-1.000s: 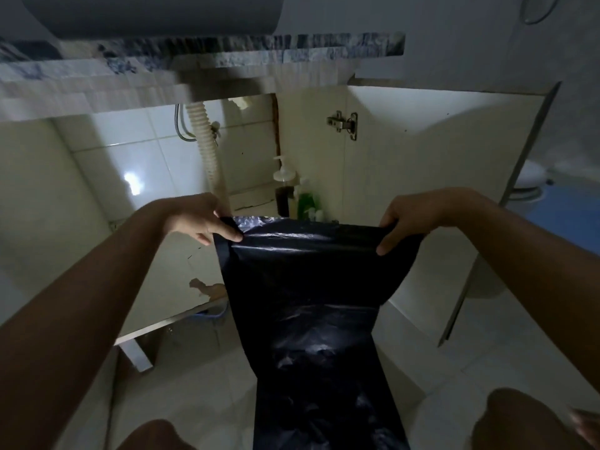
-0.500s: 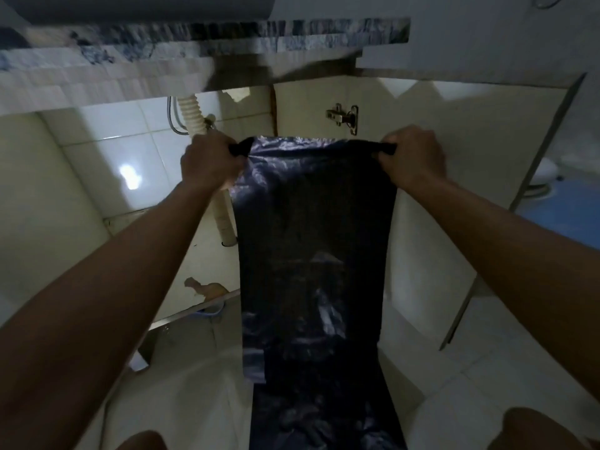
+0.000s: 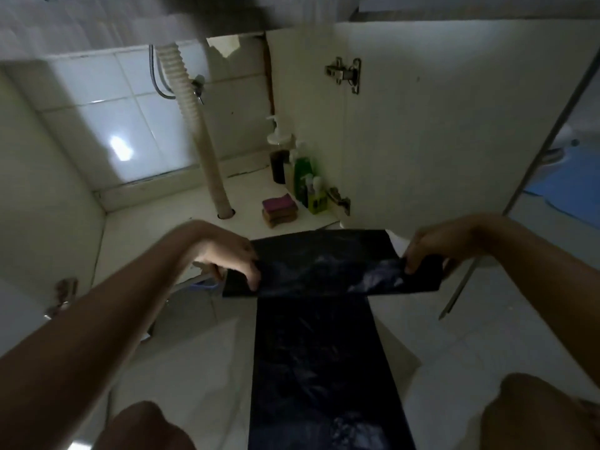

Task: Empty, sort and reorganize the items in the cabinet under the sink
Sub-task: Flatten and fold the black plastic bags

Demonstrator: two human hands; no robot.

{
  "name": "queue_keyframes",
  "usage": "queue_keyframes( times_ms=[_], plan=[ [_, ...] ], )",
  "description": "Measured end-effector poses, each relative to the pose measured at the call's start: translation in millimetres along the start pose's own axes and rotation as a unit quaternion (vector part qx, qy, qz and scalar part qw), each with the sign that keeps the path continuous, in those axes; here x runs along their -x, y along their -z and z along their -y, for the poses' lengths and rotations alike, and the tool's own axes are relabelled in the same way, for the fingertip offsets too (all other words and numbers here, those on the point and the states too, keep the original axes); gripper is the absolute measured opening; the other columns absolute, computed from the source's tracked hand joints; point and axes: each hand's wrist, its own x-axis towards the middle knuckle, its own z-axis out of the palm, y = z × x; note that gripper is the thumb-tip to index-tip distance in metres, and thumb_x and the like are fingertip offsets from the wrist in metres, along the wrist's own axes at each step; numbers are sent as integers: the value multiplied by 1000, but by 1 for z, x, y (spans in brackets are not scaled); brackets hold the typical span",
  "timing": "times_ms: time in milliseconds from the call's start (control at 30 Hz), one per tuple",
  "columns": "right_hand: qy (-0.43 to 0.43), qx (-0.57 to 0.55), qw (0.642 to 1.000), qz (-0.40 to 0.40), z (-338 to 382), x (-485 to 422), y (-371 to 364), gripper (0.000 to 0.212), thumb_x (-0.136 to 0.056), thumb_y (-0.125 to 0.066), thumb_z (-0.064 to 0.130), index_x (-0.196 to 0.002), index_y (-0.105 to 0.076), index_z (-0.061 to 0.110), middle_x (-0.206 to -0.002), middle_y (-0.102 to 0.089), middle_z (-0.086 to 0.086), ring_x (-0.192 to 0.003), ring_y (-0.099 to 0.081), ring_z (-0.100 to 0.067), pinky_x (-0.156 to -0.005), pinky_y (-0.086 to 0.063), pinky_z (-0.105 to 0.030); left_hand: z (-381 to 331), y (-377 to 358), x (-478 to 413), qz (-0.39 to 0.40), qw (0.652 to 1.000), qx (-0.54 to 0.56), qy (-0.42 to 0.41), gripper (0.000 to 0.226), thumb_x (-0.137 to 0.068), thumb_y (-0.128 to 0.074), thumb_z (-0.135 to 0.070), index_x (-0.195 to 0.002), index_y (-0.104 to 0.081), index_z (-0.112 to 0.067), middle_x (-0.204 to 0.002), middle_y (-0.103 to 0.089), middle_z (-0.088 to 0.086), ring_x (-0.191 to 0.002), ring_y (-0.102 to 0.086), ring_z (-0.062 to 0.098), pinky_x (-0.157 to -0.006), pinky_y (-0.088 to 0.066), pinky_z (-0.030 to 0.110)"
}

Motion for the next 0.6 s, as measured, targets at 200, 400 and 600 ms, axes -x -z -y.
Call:
queue_keyframes(
  times_ms=[200,400,600],
  plan=[
    [-118,74,986,87,-38,-55,-79,62,-66,-80,39,-120,-56,24,-126,-55,-3,-118,-53,-24,-98,-51,-40,-2,-74,-65,79,991,-63,89,46,-83,-73,-36,-121,-51,-23,-137,-44,3,-130,-43,27,-105,-47,41],
    [-160,94,976,114,-65,-87,-144,86,-63,-79,47,-139,-47,22,-140,-44,-4,-123,-46,-25,-102,-49,-41,20,-130,-106,129,983,-63,118,60,-80,-72,-38,-132,-50,-18,-149,-37,6,-135,-39,29,-105,-45,44],
    [-162,106,972,135,-92,-109,-196,71,-87,-69,39,-145,-42,8,-136,-47,-5,-111,-48,-18,-68,-47,-17,31,-178,-130,146,982,-93,80,55,-88,-65,-34,-136,-53,-9,-144,-47,9,-111,-49,20,-56,-42,17]
  ],
)
